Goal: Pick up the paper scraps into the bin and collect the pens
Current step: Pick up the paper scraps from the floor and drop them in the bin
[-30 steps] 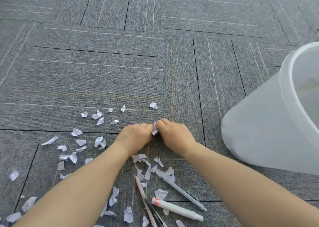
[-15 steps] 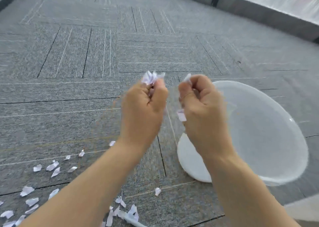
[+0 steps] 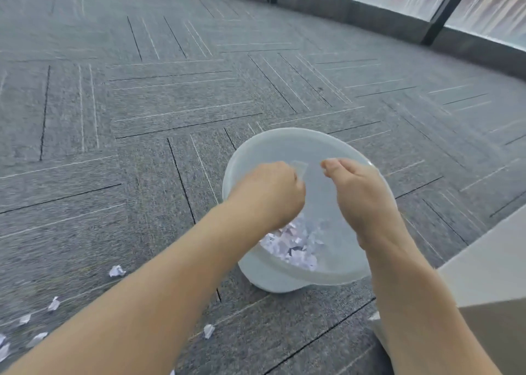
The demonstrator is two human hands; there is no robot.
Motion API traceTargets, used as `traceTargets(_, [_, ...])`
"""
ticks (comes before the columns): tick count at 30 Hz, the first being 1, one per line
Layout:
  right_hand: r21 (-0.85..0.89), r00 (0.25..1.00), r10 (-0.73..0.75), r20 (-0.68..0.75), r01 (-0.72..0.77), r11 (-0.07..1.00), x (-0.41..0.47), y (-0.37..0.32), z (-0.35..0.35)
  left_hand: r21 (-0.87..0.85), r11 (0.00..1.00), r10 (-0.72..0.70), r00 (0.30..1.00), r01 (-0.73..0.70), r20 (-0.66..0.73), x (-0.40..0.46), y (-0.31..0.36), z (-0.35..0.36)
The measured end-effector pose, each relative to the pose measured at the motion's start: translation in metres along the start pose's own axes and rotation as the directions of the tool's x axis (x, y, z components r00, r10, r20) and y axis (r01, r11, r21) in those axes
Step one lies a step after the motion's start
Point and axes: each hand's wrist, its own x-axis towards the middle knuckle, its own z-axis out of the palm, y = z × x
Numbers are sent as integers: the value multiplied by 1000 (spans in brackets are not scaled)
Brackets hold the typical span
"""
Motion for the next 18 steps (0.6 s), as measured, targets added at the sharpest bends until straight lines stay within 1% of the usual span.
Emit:
traceTargets(1, [2,1000,-17,-10,17,1000,-2,-3,1,-24,999,32,999,-33,-40,-1,-2,0])
traceTargets(3, [79,997,-76,-12,76,994,-7,-12,10,-163,980,85,980,-115,-178,-7,-9,-6])
traceTargets(5, [194,985,-168,-32,171,966,-15,-23,23,-328,916,108,930,-231,-352,-19,-20,-16])
traceTargets(7, [331,963,-265,-48,265,906,-29,-37,39,-413,859,73,870,-303,-487,-38,-41,-29])
traceTargets(9, [444,934,-358,-3,322,836,-50,-50,59,-416,861,-6,813,-292,-582,-60,-75,-38])
traceTargets(11, [483,898,-427,100,332,811,-72,-54,95,-401,898,-123,771,-182,-625,-88,-122,-37])
traceTargets(13, [449,858,-452,243,313,837,-91,-46,140,-388,922,-255,751,-1,-609,-120,-177,-21])
traceTargets(15, [351,798,-436,416,301,886,-105,-24,191,-341,915,-381,738,214,-558,-159,-236,3])
traceTargets(16, [282,753,-410,514,304,910,-111,-10,215,-302,901,-428,740,310,-519,-180,-263,16])
traceTargets(17, [196,701,-380,603,332,923,-116,7,238,-259,880,-474,746,397,-468,-202,-288,28])
traceTargets(18, [101,646,-357,675,399,912,-118,26,260,-217,849,-526,743,481,-414,-221,-309,39])
